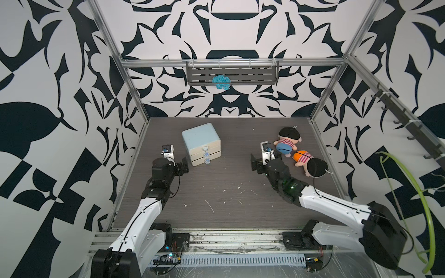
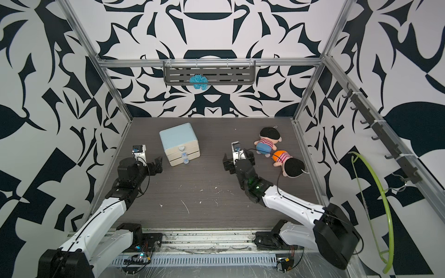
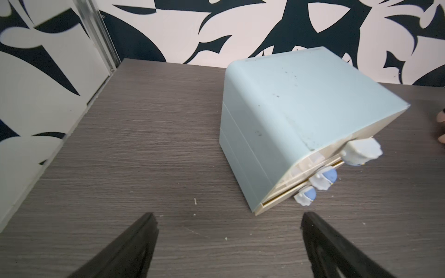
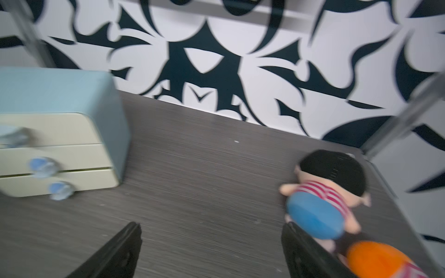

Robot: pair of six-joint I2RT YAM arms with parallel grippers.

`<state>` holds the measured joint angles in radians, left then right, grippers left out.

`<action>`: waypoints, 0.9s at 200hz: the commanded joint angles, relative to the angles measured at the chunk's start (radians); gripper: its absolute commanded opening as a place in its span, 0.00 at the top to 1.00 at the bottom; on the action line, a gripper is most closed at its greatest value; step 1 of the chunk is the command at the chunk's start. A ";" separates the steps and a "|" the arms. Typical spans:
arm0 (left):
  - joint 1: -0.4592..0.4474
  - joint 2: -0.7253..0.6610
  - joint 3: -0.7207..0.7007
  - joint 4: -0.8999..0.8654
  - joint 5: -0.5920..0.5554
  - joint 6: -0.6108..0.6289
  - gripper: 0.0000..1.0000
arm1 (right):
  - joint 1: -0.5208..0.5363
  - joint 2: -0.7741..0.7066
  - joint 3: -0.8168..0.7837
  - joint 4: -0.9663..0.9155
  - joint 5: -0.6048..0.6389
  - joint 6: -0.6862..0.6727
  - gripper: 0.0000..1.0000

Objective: Please put the sticky notes in the drawer by color
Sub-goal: Reset both arms

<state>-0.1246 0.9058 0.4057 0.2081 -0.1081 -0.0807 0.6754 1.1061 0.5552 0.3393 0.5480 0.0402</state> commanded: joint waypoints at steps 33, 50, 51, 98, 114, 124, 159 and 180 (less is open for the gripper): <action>-0.001 0.048 -0.177 0.391 -0.042 0.166 0.01 | -0.299 -0.098 -0.188 0.053 0.031 -0.088 0.04; -0.001 0.119 -0.189 0.451 -0.037 0.178 0.01 | -0.379 -0.044 -0.252 0.177 -0.013 -0.070 0.02; -0.001 0.124 -0.190 0.454 -0.036 0.178 0.01 | -0.383 -0.041 -0.256 0.184 -0.017 -0.066 0.02; 0.015 0.356 -0.170 0.666 -0.001 0.172 0.01 | -0.474 0.252 -0.260 0.510 -0.078 -0.048 0.01; 0.033 0.426 -0.138 0.681 0.035 0.128 0.01 | -0.531 0.319 -0.232 0.527 -0.142 -0.037 0.01; 0.037 0.478 -0.131 0.737 0.046 0.122 0.01 | -0.566 0.368 -0.232 0.570 -0.219 -0.019 0.01; 0.043 0.672 -0.106 0.888 0.015 0.117 0.01 | -0.591 0.442 -0.241 0.636 -0.321 -0.039 0.01; 0.084 0.634 -0.014 0.635 0.037 0.068 0.01 | -0.601 0.446 -0.194 0.546 -0.352 -0.040 0.01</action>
<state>-0.0795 1.5543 0.3016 0.9447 -0.0898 0.0402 0.0860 1.5654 0.2958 0.8852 0.2813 0.0010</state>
